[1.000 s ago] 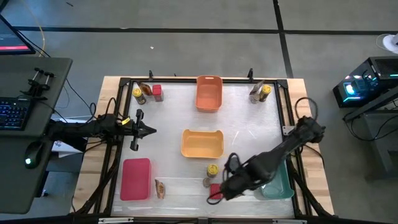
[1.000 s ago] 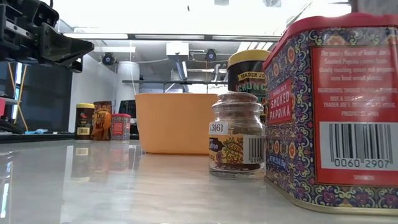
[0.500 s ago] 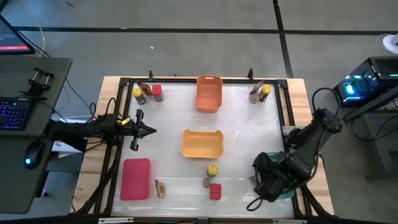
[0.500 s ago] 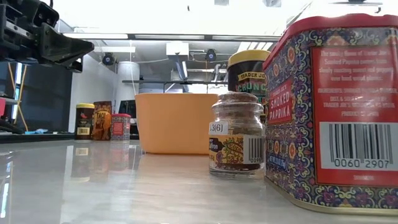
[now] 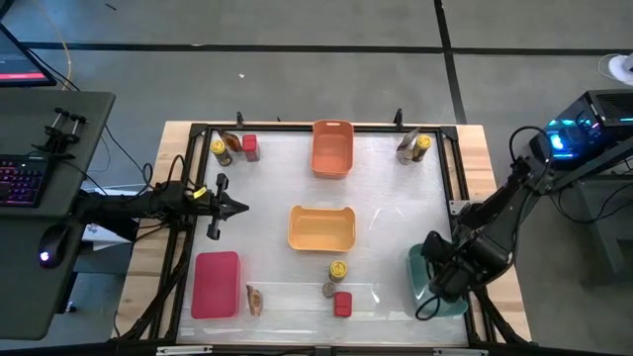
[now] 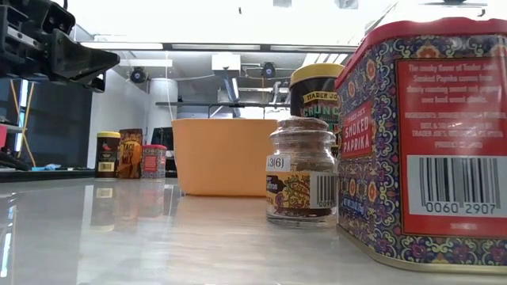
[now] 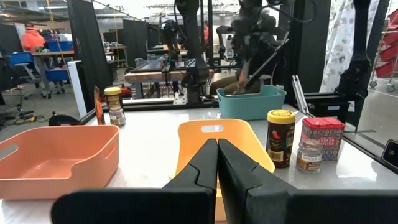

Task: Sort spices by type
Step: Put the bottom right orange seasoning bag into the blue bin

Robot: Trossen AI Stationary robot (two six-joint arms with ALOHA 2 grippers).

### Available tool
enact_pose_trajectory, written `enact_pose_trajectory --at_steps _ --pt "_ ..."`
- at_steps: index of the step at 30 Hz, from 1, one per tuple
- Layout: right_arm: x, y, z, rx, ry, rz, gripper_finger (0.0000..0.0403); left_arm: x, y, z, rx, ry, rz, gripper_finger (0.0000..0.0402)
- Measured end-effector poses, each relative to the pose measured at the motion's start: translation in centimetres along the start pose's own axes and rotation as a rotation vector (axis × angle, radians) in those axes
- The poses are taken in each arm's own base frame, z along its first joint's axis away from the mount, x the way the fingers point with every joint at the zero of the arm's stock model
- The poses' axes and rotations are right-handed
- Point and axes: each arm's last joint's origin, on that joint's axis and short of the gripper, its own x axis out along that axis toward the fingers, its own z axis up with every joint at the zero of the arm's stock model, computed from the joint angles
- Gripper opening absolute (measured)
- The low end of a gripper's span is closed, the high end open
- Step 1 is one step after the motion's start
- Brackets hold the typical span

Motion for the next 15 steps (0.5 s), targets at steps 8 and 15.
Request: enact_pose_trajectory --at_steps 8,15 --pt "2.2 -0.6 0.5 -0.258 0.026 0.050 0.0000 0.0 0.0 0.0 0.000 0.000 0.000 0.0000" --pt "3.7 -1.2 1.7 -0.373 0.033 0.013 0.0000 0.0 0.0 0.0 0.000 0.000 0.000 0.0000"
